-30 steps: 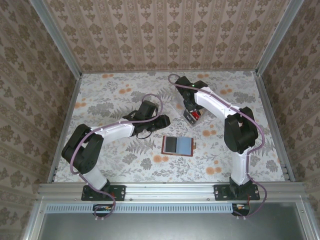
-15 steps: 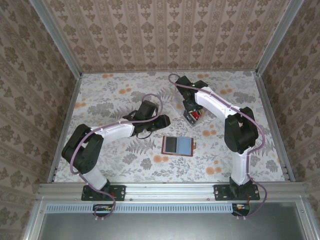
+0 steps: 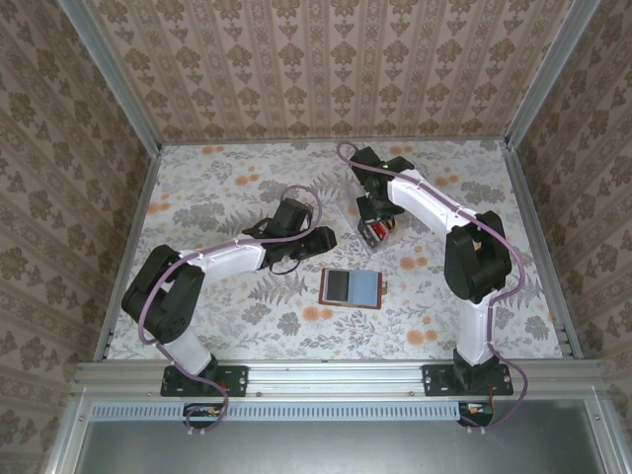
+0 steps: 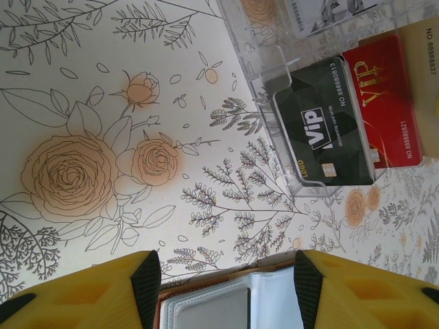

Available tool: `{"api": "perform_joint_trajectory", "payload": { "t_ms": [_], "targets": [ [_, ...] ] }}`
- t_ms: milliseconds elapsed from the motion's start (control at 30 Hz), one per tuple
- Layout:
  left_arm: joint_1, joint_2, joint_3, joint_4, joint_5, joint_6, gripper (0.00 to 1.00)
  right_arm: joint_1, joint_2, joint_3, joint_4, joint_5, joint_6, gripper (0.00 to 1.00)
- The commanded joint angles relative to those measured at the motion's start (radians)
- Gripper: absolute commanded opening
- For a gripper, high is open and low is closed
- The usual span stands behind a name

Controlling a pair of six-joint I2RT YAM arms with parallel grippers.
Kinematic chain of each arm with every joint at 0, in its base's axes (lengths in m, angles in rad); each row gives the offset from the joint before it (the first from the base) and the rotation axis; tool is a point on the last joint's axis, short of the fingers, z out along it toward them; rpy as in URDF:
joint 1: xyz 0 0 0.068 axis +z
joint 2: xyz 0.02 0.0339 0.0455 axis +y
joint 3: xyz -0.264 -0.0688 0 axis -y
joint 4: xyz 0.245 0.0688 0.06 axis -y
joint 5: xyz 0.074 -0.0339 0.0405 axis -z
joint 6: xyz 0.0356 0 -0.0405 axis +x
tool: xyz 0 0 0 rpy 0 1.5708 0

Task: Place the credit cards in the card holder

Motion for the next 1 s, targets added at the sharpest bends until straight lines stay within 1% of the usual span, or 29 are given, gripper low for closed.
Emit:
{"api": "perform_joint_trajectory", "payload": {
  "t_ms": [0,133,300,533,667,967],
  "targets": [
    [-0.006,0.007,0.010,0.000,0.003,-0.013,0.56,0.004,-0.008,0.027,0.011,-0.121,0.072,0.04],
    [-0.006,0.002,0.008,-0.002,0.001,-0.014,0.56,0.000,0.000,0.031,0.013,-0.149,0.100,0.04],
    [-0.007,0.004,0.011,-0.006,-0.002,-0.013,0.56,-0.008,0.014,0.030,0.012,-0.079,0.102,0.05],
    [-0.006,0.010,0.013,-0.004,0.001,-0.014,0.56,-0.013,0.050,0.038,-0.002,-0.084,0.081,0.08],
    [-0.006,0.011,0.017,-0.004,0.003,-0.014,0.56,-0.013,0.061,0.042,-0.006,-0.070,0.078,0.12],
    [-0.006,0.014,0.018,-0.004,0.003,-0.014,0.56,-0.013,0.068,0.068,-0.025,-0.022,0.066,0.16]
  ]
}}
